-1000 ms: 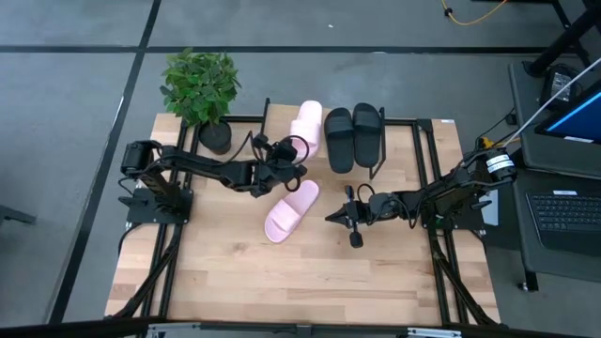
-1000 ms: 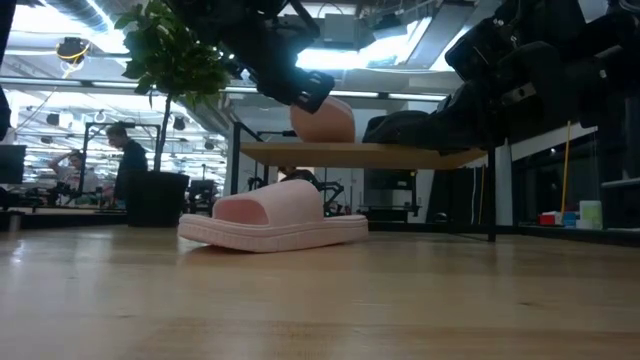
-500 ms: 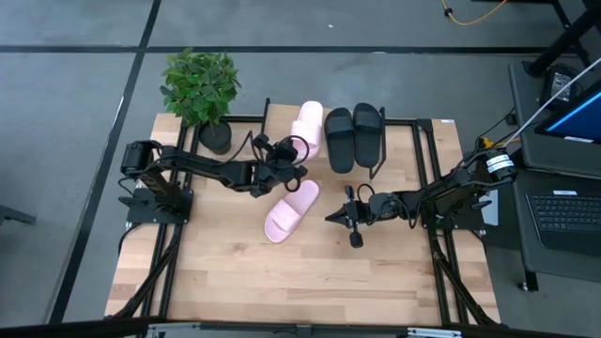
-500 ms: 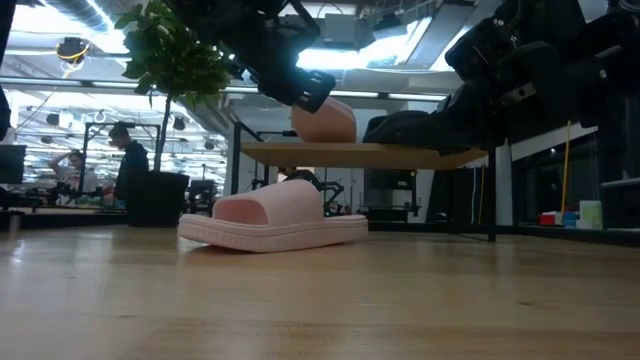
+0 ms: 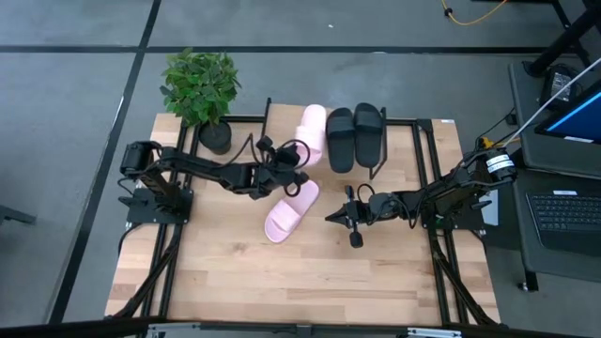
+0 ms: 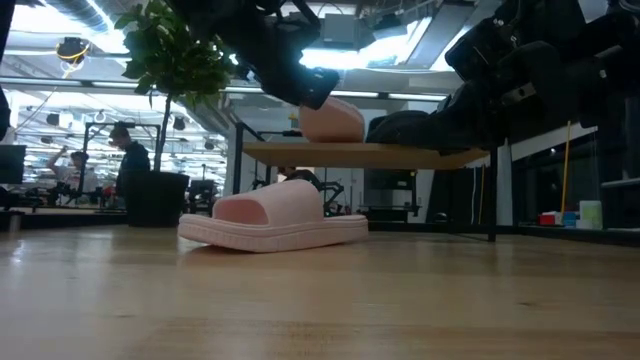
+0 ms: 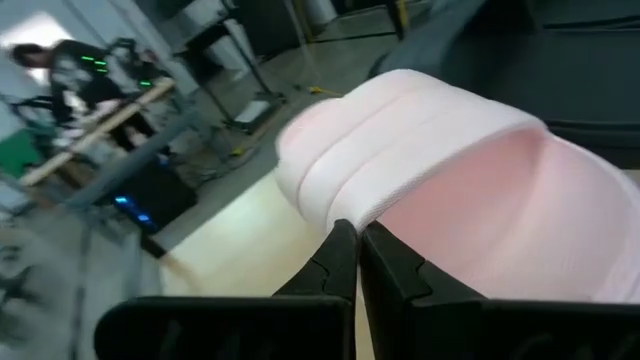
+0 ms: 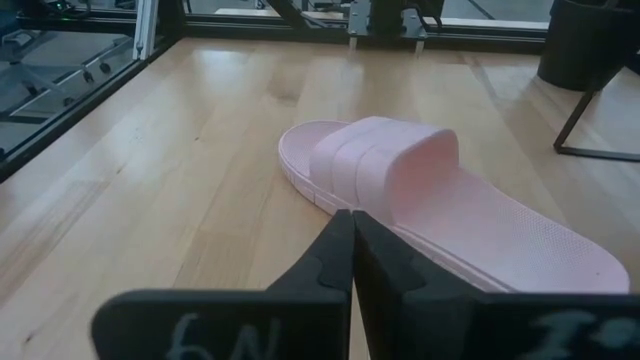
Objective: Pick and place slides into the shelf
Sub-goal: Put the left pink slide on the shelf
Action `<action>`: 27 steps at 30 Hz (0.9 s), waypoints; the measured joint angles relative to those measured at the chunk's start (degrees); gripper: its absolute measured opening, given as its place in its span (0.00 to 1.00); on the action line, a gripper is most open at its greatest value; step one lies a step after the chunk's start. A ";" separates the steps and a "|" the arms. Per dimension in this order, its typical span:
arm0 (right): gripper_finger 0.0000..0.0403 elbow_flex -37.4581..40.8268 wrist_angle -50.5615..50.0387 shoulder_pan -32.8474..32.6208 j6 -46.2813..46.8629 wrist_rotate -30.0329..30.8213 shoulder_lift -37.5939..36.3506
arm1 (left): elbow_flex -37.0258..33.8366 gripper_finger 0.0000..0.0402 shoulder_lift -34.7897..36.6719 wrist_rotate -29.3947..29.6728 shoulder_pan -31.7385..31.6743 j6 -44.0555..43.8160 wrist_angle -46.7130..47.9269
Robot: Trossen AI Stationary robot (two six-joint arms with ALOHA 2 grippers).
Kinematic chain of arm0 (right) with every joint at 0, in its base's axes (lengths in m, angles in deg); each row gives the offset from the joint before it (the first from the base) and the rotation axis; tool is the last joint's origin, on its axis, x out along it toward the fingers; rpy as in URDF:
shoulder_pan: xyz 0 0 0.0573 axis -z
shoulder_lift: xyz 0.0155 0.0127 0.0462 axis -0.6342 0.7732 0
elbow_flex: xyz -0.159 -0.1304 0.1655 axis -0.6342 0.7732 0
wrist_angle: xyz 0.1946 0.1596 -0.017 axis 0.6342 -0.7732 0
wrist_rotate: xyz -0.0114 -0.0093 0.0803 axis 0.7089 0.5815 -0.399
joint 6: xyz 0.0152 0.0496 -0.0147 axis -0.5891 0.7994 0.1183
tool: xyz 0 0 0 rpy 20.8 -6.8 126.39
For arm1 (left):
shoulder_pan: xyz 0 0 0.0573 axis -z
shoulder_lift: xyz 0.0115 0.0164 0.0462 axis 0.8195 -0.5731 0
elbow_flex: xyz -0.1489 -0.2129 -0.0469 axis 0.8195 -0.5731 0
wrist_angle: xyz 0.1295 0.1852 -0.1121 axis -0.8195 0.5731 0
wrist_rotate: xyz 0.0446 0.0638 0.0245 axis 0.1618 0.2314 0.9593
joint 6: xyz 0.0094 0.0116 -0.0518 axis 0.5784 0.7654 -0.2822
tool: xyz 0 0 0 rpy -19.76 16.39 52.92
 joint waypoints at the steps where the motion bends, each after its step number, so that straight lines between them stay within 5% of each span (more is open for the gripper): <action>1: 0.02 0.00 0.00 0.01 0.00 -0.01 0.00 | 0.00 0.00 0.00 -1.43 -0.28 -0.21 -0.04; 6: 0.02 0.00 0.00 0.00 -0.02 0.01 0.00 | 0.00 0.00 0.07 -7.00 -1.53 -0.26 -0.16; 27: 0.02 0.02 0.00 0.01 -0.02 0.00 0.00 | 0.00 0.16 0.07 -10.34 -2.17 0.22 -1.25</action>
